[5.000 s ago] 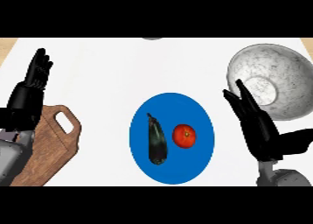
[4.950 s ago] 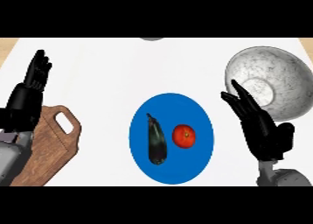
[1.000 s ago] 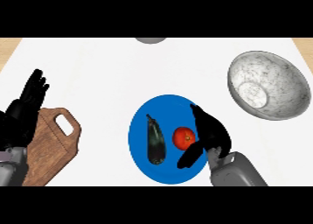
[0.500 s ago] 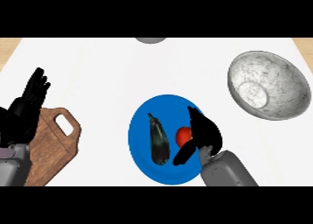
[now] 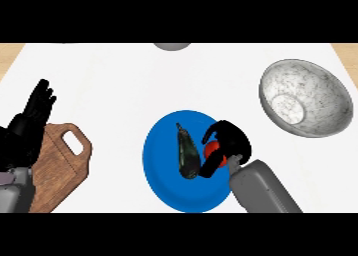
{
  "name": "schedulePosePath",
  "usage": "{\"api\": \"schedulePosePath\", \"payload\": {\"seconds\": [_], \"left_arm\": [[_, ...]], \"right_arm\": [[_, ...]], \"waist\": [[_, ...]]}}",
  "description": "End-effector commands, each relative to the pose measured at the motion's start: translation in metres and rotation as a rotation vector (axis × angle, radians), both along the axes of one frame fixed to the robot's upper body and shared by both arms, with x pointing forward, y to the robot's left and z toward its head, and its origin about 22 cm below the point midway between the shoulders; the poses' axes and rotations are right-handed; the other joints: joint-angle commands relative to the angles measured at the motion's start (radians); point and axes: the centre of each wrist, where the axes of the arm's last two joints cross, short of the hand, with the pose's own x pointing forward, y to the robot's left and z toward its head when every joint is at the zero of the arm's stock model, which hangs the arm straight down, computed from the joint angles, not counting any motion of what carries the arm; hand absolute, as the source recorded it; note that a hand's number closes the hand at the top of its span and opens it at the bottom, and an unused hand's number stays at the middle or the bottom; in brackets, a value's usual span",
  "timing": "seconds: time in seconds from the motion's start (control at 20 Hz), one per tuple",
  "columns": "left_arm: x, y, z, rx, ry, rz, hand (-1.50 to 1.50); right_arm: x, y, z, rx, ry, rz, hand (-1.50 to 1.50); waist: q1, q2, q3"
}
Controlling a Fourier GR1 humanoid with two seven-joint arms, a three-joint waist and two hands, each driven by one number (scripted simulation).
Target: Pick the tomato from the plate and place it in the bowl
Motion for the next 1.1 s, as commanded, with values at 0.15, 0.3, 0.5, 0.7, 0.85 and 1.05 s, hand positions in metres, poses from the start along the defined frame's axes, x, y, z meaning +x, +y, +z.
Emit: {"api": "schedulePosePath", "payload": {"seconds": [0.15,0.3,0.5,0.7,0.85,1.05], "left_arm": [[0.01,0.02,-0.01,-0.007,-0.001,0.01,0.0],[-0.008,0.009,-0.007,-0.004,-0.008,0.004,0.0],[0.007,0.001,0.002,-0.003,0.019,-0.012,0.0],[0.007,0.024,0.01,-0.004,0.008,-0.019,0.0],[0.007,0.013,0.014,-0.018,0.021,-0.005,0.0],[-0.003,0.002,0.002,-0.008,0.017,0.014,0.0]], "right_arm": [[0.005,0.008,-0.018,0.007,-0.04,-0.008,1.5],[0.004,0.009,-0.004,-0.079,-0.109,-0.073,1.5],[0.008,0.023,0.007,-0.217,-0.199,0.212,1.5],[0.02,0.008,0.025,-0.3,-0.291,0.352,1.5],[0.003,0.005,0.066,-0.345,-0.378,0.359,1.5],[-0.009,0.005,0.109,-0.388,-0.599,0.254,1.5]], "waist": [[0.002,0.008,0.006],[0.003,0.006,0.006],[0.008,0.006,0.007],[0.005,0.006,0.006],[-0.01,0.0,0.006],[-0.016,-0.004,0.006]]}}
